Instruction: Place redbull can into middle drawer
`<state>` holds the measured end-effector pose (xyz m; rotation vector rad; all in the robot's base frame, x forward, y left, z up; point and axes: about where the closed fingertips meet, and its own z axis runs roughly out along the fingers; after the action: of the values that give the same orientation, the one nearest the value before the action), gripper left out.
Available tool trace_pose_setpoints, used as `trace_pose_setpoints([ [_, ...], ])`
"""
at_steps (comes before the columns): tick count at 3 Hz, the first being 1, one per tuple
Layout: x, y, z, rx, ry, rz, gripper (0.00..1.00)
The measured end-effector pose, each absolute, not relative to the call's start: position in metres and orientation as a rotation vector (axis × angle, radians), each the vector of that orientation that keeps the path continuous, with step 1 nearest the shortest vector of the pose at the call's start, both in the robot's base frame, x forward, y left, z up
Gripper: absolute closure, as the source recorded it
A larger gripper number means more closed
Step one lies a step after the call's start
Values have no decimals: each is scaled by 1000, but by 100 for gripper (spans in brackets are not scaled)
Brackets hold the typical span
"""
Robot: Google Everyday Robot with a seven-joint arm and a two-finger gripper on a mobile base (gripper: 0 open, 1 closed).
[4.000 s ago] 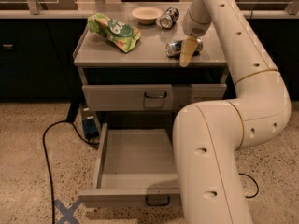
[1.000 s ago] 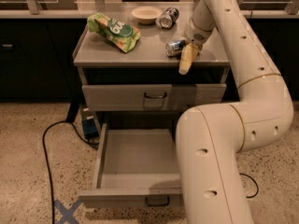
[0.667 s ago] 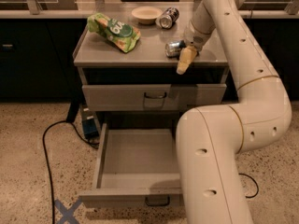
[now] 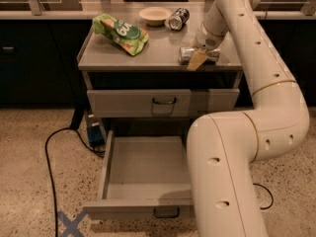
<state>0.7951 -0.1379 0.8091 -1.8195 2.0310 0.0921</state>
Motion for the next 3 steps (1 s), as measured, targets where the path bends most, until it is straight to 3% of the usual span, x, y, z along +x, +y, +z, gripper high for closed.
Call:
trace_pose_setpoints([
  [1,809,-136,817,-1787,1939,77,89],
  [2,812,-138,817,-1765,1900,92,100],
  [3,812,-139,818,-1765,1900,93,100],
])
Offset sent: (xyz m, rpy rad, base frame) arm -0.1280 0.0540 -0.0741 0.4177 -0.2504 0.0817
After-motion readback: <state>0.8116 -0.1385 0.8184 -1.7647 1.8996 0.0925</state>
